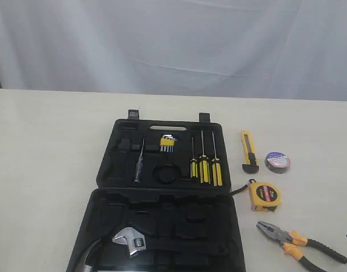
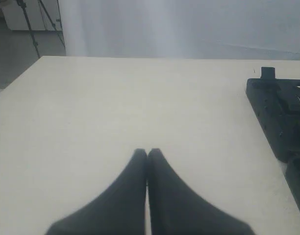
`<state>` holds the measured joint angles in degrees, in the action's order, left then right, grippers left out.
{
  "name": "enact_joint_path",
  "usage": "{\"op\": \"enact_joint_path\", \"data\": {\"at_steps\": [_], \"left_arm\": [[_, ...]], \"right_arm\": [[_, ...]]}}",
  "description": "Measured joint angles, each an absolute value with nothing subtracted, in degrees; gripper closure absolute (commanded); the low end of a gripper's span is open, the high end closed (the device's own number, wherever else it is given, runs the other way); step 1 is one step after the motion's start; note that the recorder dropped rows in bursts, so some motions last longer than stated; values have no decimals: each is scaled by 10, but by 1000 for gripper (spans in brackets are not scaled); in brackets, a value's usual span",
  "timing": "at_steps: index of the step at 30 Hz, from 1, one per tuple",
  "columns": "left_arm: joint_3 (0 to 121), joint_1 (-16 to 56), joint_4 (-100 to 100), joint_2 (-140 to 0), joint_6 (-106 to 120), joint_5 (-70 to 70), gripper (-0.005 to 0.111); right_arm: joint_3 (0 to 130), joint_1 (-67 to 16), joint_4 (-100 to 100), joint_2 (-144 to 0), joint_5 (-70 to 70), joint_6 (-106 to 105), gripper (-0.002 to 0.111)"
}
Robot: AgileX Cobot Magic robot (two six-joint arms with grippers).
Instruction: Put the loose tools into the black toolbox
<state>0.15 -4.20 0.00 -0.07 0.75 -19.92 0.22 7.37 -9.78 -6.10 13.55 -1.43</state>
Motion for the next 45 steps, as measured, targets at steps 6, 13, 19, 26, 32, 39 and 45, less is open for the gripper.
{"op": "enact_joint_path", "data": {"at_steps": [6,13,19,26,32,39,45], "left_arm": [[1,-42,0,-1,7,-199,107],[1,-42,0,-1,7,-199,107],[1,-42,0,-1,7,-199,107],[1,-42,0,-1,7,-199,107],[1,-42,0,-1,7,-199,107],[1,-42,0,-1,7,-199,107],[1,-42,0,-1,7,-199,107]], "right_arm": [[2,74,-98,-61,136,-14,109],[2,74,-98,-61,136,-14,109],[2,74,-98,-61,136,-14,109],[1,74,-98,-61,55,-14,109],[1,74,-98,-61,-48,-14,109],[1,74,-120,-61,-84,31,109],[147,74,-106,-158,151,57,109]]}}
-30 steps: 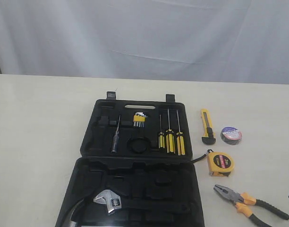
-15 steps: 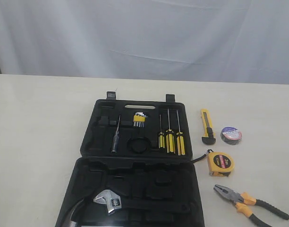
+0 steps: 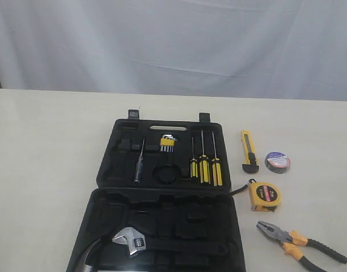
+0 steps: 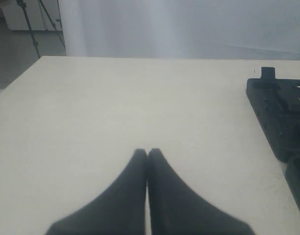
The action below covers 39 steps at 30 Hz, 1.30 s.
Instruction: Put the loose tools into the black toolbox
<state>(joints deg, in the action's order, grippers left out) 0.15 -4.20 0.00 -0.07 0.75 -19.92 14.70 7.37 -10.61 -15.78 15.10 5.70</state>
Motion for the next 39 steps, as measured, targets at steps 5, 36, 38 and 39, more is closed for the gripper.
{"op": "enact_joint_path", "data": {"at_steps": [5,36,38,39], "left_arm": [[1,-42,0,-1,7,-199,107],[1,-42,0,-1,7,-199,107],[1,-42,0,-1,7,-199,107],[1,-42,0,-1,7,-199,107]], "right_arm": [[353,74,-95,-351,370,59,109],[964,116,-93,-1152,681,43,109],[956,119,-93,-1169,662,43,109],[954,122,-93,-1179,653,43,109]]}}
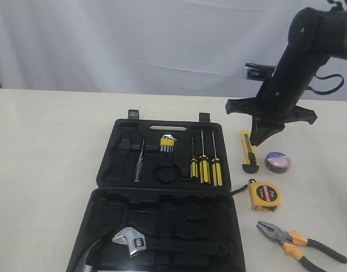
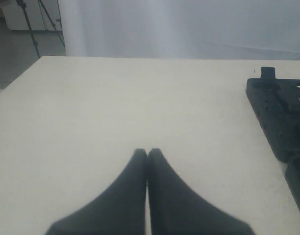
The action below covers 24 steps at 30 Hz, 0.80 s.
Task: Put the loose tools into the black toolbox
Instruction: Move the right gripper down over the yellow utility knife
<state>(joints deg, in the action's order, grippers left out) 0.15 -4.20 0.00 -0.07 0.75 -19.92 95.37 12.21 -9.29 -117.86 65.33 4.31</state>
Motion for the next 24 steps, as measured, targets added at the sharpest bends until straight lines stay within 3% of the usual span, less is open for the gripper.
{"op": "enact_joint_path", "data": {"at_steps": [12,14,20,24], "left_arm": [[1,-42,0,-1,7,-199,107],[1,-42,0,-1,7,-199,107],[1,-42,0,-1,7,-199,107],[1,-42,0,-1,7,-199,107]], "right_arm": [[951,128,-62,-1208,574,37,108],[951,128,-45,-1211,574,37,101],[951,128,-32,-1212,574,30,55],[951,128,-35,-1215,573,30,48]]}}
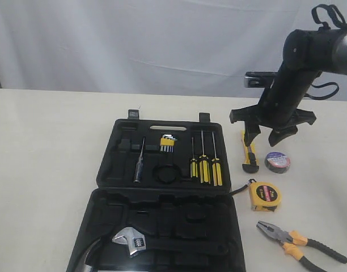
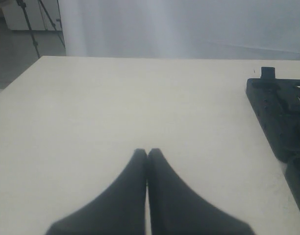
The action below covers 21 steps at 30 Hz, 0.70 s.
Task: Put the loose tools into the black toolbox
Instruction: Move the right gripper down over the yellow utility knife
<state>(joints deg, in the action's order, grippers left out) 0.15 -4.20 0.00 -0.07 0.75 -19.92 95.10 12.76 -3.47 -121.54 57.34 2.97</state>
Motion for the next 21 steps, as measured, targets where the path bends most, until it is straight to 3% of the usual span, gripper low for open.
{"op": "enact_joint_path", "data": {"at_steps": [21], "left_arm": [[1,-42,0,-1,7,-199,107]], "right_arm": [[951,128,-36,-1242,525,30,48]]}}
